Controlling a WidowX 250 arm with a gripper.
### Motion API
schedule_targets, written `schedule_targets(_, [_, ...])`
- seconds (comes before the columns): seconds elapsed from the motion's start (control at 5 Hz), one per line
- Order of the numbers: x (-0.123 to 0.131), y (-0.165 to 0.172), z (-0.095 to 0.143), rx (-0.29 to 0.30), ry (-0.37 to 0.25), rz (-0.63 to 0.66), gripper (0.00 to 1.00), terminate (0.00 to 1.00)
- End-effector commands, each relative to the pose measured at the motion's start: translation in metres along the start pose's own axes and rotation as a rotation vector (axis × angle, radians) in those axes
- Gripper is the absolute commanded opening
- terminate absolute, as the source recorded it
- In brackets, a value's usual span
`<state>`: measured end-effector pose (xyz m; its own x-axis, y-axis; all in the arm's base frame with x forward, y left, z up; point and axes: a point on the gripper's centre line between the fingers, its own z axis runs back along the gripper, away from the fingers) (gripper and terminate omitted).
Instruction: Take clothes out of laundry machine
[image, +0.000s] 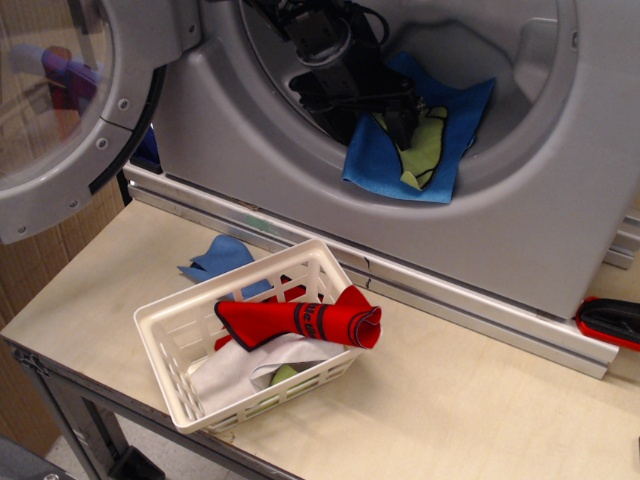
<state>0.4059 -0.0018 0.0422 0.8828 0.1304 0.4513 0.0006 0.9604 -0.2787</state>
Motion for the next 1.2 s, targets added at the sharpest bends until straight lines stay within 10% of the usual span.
schedule_targets(0.0, [0.014,-0.002,0.0,-0.079,-0.056,-0.025,0.0,0.0])
schedule_targets(0.4, [0.012,-0.005,-0.001,-0.052,-0.02,-0.061,0.0,0.0])
schedule_targets(1.0, [-0.014,-0.038,0.076,0.109,-0.044,0.058,0.0,0.0])
